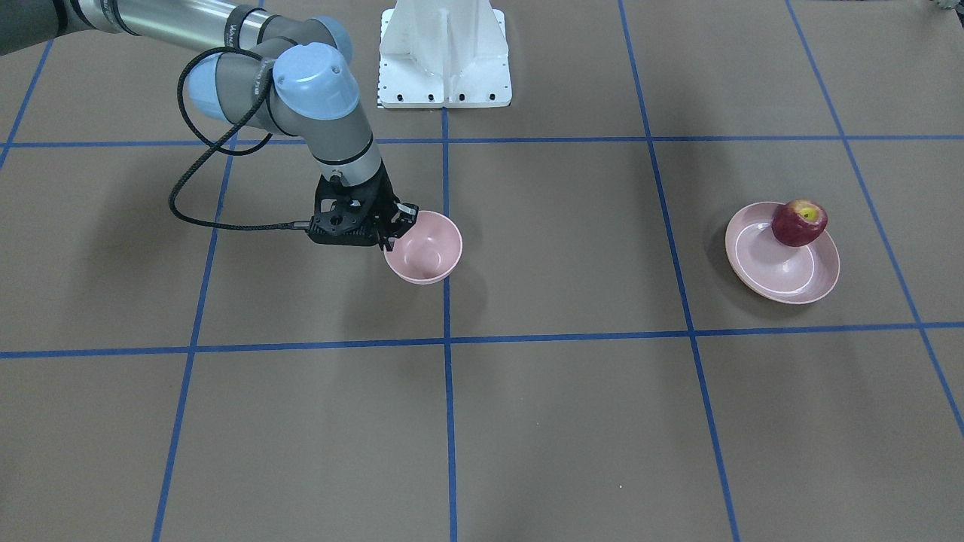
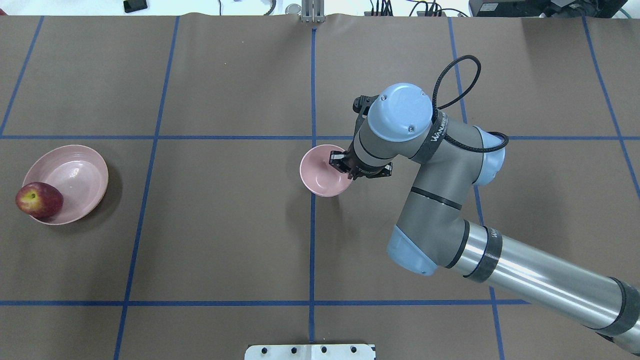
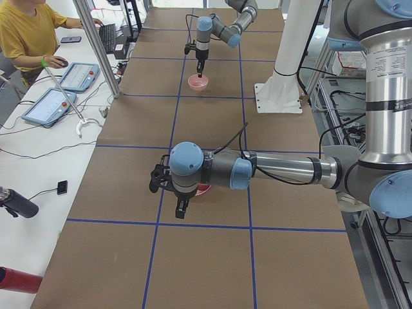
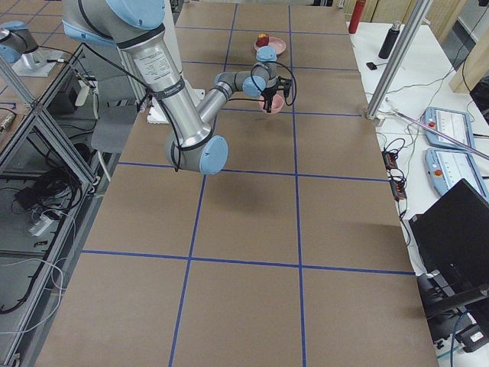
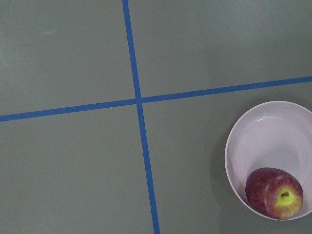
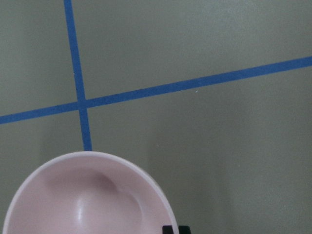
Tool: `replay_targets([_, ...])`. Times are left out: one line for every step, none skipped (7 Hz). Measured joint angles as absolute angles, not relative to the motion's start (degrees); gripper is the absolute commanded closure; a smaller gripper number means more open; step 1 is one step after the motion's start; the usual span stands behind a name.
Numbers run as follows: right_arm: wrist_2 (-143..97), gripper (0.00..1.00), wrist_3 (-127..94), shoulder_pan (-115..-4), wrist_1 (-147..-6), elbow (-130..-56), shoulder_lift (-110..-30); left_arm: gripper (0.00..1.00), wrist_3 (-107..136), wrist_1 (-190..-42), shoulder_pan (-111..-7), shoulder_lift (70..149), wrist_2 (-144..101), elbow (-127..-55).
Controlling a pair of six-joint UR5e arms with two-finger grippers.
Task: Move apple from plate to bowl
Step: 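Slide the pink bowl with the right gripper toward the table center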
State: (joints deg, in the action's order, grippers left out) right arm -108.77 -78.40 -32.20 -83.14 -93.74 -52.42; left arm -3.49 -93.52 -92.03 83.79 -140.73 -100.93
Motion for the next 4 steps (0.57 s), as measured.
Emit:
replay_targets([-108.2,1.0,-78.7,-31.3,-83.3,-92.5,-51.4,0.02,-3.5,-93.5,-92.0,83.8,-140.8,-100.9])
replay_targets([-107.6,1.0,-78.9,-30.6,-83.2,-91.9,-50.9,0.02,-3.4,-93.5,-92.0,83.9,-140.8,-100.9])
replay_targets([-107.3,1.0,-78.8,-30.1,-83.0,-91.7,-50.8,0.02,-3.4,-93.5,-92.0,84.0,-140.8,-100.9])
replay_targets([-107.1,0.86,-78.7,-29.8,-82.8,-91.5,-50.7,0.02,-3.4,-93.4,-92.0,84.0,-140.8,-100.9])
